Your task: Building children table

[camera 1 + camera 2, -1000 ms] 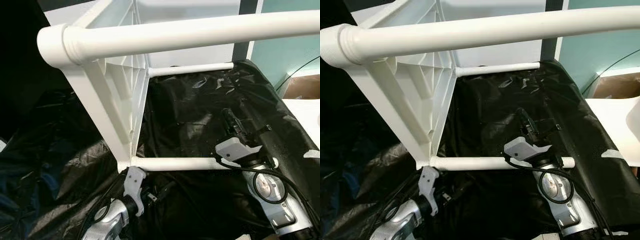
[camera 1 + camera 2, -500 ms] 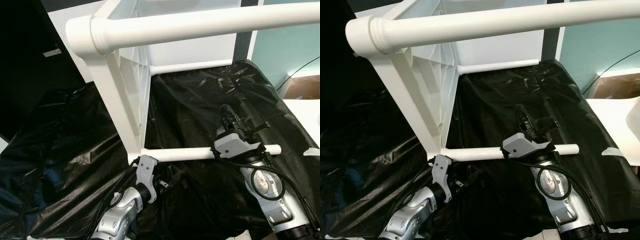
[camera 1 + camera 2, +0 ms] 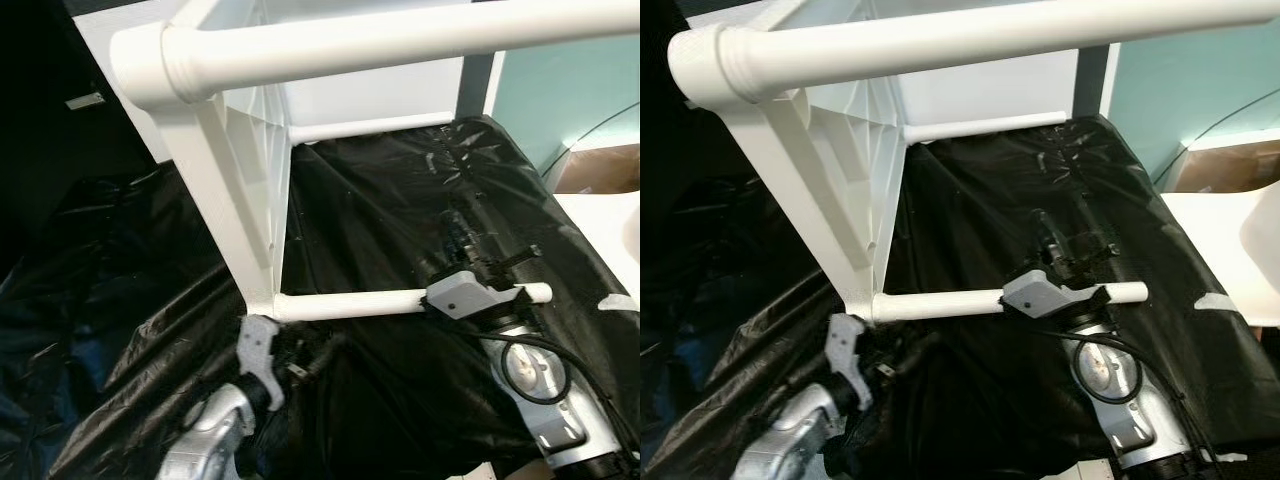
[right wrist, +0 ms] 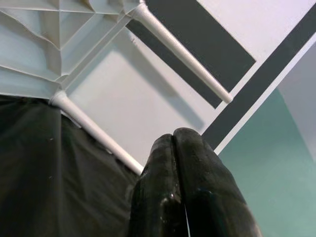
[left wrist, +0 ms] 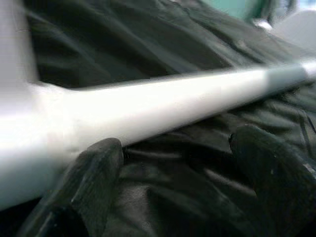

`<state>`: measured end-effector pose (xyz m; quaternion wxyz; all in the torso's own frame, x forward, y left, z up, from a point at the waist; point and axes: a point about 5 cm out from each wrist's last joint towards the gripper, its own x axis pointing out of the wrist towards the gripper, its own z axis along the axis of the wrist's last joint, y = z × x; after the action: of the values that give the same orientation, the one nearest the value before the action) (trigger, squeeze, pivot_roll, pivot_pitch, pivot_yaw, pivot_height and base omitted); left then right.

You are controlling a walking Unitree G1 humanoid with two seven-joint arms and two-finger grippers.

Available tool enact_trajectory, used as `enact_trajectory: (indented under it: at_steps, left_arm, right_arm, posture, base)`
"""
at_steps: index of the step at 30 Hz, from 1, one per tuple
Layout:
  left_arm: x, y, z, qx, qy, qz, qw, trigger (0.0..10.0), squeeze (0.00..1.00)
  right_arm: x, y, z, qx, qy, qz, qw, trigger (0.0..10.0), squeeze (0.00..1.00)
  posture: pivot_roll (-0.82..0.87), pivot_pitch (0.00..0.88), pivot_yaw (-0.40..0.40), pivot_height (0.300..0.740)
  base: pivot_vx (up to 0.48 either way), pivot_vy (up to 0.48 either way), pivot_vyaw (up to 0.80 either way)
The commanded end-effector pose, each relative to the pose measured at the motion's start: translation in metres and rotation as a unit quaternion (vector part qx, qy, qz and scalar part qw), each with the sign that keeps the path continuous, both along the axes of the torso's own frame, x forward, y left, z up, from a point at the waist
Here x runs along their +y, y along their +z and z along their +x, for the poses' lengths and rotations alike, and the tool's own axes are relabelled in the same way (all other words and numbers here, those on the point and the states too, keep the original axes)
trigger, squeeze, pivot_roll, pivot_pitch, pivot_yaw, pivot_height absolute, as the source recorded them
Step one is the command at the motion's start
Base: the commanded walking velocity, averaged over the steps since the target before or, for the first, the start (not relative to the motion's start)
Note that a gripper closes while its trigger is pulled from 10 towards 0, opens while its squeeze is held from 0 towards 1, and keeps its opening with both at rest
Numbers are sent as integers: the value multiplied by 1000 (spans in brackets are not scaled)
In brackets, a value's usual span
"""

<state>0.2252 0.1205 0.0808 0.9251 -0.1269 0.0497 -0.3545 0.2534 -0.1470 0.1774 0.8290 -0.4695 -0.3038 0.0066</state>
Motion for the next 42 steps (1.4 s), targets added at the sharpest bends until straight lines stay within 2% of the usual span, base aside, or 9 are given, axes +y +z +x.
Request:
enact_trajectory:
  at_steps: [1,4,8,9,17,18,30,32,42]
  left_arm:
    - [8,8,-10,-24,-29,-15,999,10000,0]
    - [21,9,-28,-33,-9,-24,999,10000,0]
    - [29,6,-32,-34,22,-26,999,10000,0]
    - [49,-10,-26,-41,143,-5,989,10000,0]
    - [66,-28,-21,-31,231,28,972,10000,0]
    - [71,-35,-21,-19,240,36,970,10000,0]
    - [67,-62,-21,17,214,68,974,10000,0]
    - [63,-66,-18,16,211,71,975,10000,0]
    - [66,-83,-24,34,207,97,973,10000,0]
  right_arm:
    - [6,4,-3,-24,13,-11,1000,10000,0]
    - [9,13,-8,-69,24,-33,997,10000,1000]
    - [9,18,-10,-94,26,-42,994,10000,1000]
    - [11,31,-16,-163,38,-72,983,10000,0]
    - [9,51,-28,-252,29,-83,964,10000,35]
    - [7,60,-31,-271,22,-75,959,10000,1000]
    - [5,81,-29,-297,-15,-74,952,10000,929]
    - [4,87,-24,-291,-23,-74,953,10000,0]
    - [11,121,-3,-281,-31,-61,957,10000,0]
  posture:
    - [-29,0,126,740]
    - [-16,0,121,740]
    - [-9,0,120,740]
    - [3,0,116,740]
    - [-9,0,120,740]
    - [-9,0,120,740]
    - [-65,0,138,740]
    - [-75,0,137,740]
    - [-70,0,127,740]
  base:
    - [0,0,0]
    - [0,0,0]
    - [0,0,0]
    - [0,0,0]
    - [0,0,0]
    - [0,0,0]
    - [0,0,0]
    - [0,0,0]
    - [0,0,0]
